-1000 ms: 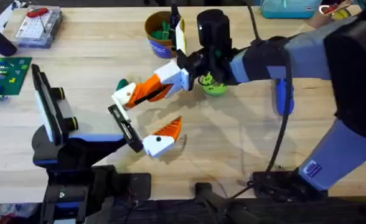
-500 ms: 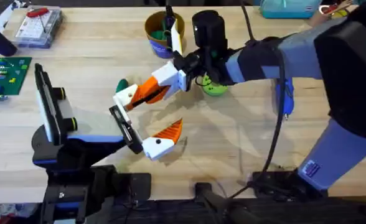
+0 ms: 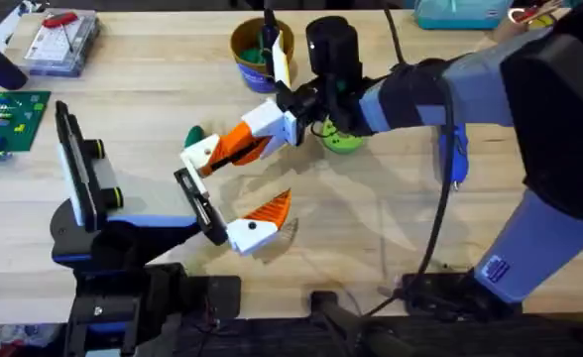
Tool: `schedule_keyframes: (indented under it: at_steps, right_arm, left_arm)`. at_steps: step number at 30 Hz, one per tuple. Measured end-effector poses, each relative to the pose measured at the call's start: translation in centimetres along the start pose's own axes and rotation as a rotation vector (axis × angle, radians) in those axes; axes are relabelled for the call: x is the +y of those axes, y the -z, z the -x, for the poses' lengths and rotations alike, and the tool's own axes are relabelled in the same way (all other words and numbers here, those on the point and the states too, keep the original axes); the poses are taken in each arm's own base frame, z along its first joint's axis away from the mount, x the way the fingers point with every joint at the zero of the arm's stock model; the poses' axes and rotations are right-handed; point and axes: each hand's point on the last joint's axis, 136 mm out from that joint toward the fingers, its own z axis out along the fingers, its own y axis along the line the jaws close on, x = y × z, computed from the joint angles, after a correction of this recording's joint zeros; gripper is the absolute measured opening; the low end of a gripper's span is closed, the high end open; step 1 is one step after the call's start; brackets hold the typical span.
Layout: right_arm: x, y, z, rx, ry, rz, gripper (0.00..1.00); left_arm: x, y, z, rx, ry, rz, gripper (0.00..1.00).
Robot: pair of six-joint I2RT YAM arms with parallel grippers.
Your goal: Pick up the gripper from the table and insert it into the empty holder that is missing its gripper. Then pick up a screw, insert it into the mounting hole, and use the screwdriver to tighten it. Finally, clean up the table by picking up the vegetable and placing it into the bucket.
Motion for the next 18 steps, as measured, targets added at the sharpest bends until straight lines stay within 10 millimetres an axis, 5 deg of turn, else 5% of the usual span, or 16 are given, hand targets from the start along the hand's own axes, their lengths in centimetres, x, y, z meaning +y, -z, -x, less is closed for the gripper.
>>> schedule_keyframes:
  at_steps: [12,18]
  right_arm:
    - [0.0,0.0,0.0,0.001,-0.002,0.0,0.055]
    - [0.6,-0.8,0.3,0.009,0.032,-0.002,0.919]
  left_arm:
    - [0.0,0.0,0.0,0.0,0.0,0.0,0.995]
    - [-1.8,0.0,-0.2,0.009,0.018,-0.103,0.995]
